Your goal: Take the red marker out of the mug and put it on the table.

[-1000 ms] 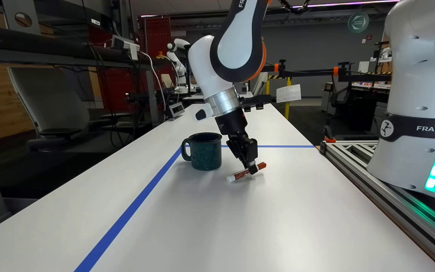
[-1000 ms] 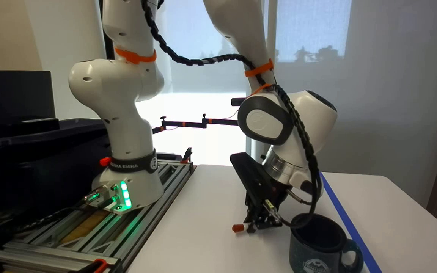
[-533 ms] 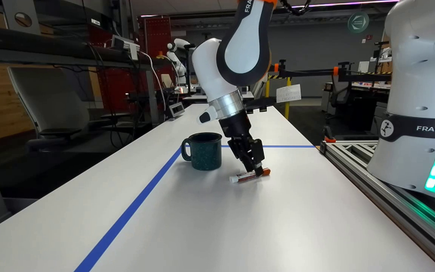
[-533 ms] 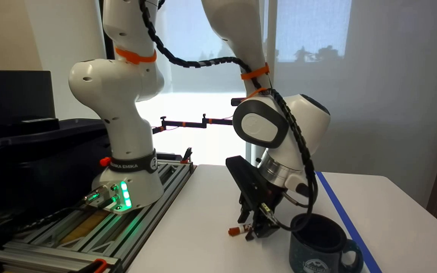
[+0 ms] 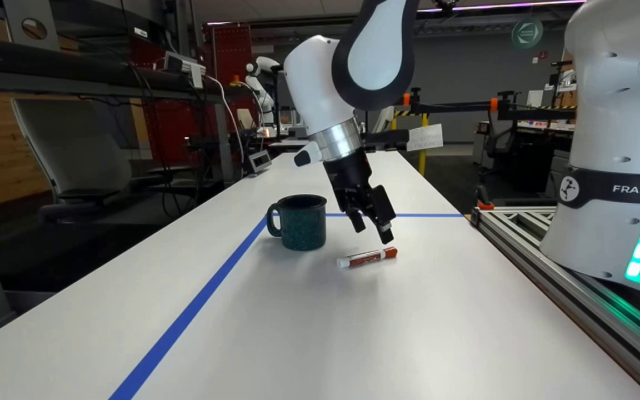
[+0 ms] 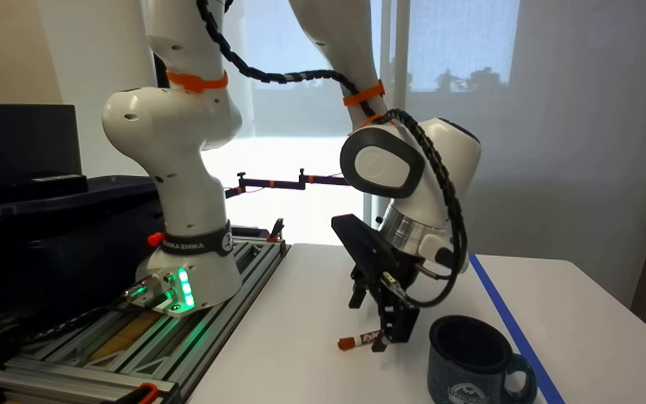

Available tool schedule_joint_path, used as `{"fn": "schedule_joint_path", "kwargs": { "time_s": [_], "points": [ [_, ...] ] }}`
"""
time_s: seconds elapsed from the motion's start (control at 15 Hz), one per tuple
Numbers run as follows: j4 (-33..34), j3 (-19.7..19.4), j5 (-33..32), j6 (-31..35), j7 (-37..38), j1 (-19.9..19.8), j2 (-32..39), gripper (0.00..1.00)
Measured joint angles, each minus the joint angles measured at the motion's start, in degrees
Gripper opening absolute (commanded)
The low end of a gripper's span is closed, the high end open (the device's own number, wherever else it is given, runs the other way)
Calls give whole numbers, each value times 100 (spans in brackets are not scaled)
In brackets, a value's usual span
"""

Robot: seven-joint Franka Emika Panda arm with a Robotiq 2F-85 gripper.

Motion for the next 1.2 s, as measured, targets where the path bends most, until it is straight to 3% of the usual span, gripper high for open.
{"fn": "schedule_joint_path", "kwargs": {
  "time_s": [0.27, 0.53, 0.73, 0.93, 1.2],
  "points": [
    [-37, -42, -459, -788, 941, 170, -641, 100],
    [-61, 14, -399, -1610, 1713, 325, -1271, 100],
    [-102, 33, 175, -1787, 1862, 426, -1638, 100],
    [-129, -15, 1038, -1793, 1534, 512, -1884, 100],
    [-268, -93, 1572, -1342, 1137, 537, -2138, 100]
  ]
}}
